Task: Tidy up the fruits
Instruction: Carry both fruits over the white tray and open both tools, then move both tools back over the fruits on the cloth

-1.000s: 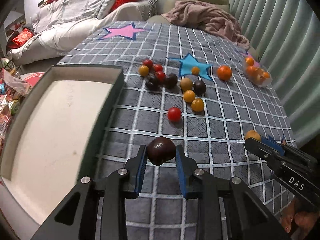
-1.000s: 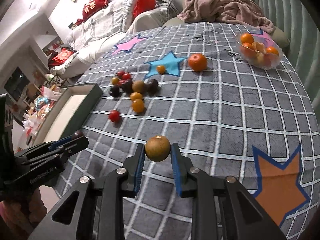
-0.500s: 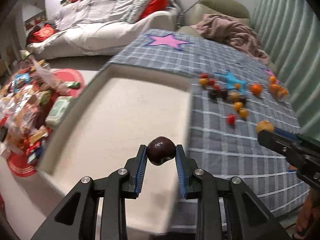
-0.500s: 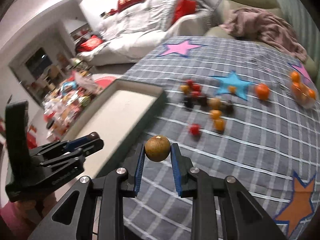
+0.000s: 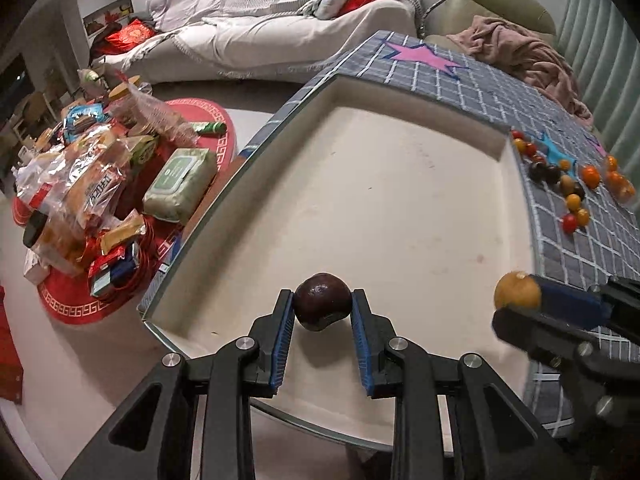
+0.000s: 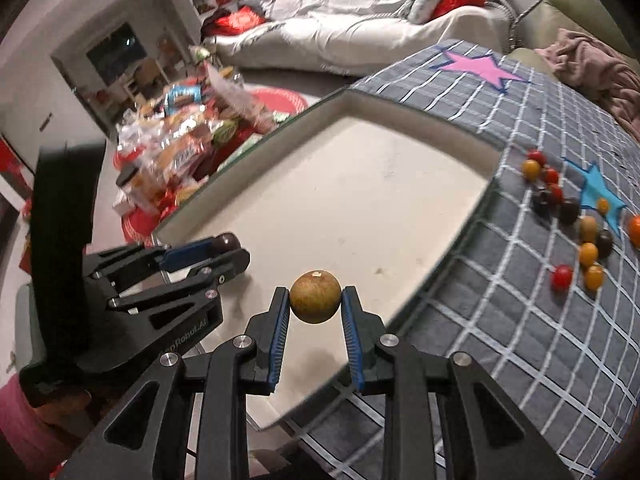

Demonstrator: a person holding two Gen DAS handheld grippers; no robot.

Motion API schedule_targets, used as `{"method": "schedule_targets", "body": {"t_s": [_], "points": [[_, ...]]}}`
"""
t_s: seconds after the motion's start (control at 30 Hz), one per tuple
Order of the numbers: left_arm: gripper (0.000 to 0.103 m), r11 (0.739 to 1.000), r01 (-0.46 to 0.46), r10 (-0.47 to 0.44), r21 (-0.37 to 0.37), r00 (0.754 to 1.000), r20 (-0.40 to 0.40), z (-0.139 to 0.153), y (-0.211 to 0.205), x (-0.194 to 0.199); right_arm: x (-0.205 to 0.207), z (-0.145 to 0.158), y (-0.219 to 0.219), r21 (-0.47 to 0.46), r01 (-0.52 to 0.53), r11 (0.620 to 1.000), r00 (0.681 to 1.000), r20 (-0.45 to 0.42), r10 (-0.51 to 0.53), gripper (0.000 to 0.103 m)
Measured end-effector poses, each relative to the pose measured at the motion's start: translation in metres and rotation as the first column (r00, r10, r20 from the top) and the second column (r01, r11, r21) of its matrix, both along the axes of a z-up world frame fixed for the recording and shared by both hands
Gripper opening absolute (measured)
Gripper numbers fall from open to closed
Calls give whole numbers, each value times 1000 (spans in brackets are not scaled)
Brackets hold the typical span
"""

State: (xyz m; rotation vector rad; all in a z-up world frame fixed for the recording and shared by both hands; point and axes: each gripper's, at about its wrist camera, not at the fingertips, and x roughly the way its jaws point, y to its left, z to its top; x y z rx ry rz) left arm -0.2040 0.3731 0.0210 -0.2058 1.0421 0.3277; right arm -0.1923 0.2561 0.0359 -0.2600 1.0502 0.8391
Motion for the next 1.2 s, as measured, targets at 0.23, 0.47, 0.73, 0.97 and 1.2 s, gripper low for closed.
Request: {"method": "schedule_targets", "body": {"t_s": [0.23, 0.47, 0.73, 0.97, 1.2], "points": [[30, 1000, 15, -15, 14, 1000, -11, -7, 2, 4, -7, -16, 17, -114, -45, 992, 999, 23, 48, 29], [83, 1000, -26, 26, 3, 999, 26, -6, 10, -1, -13, -17, 22, -171, -83, 982, 991, 89, 100, 64], [83, 996, -40, 44, -85, 998, 44, 4, 16, -1, -18, 11, 5, -174, -38, 984, 979, 192, 72, 85], [83, 997, 30, -23, -77, 996, 86, 31, -16, 4, 7, 26, -51, -155, 94, 983, 979, 191, -63, 95], [83, 987, 147, -140, -62, 985, 98, 47, -76, 25, 42, 27, -131, -138, 277, 951, 953, 164, -254, 95]]}}
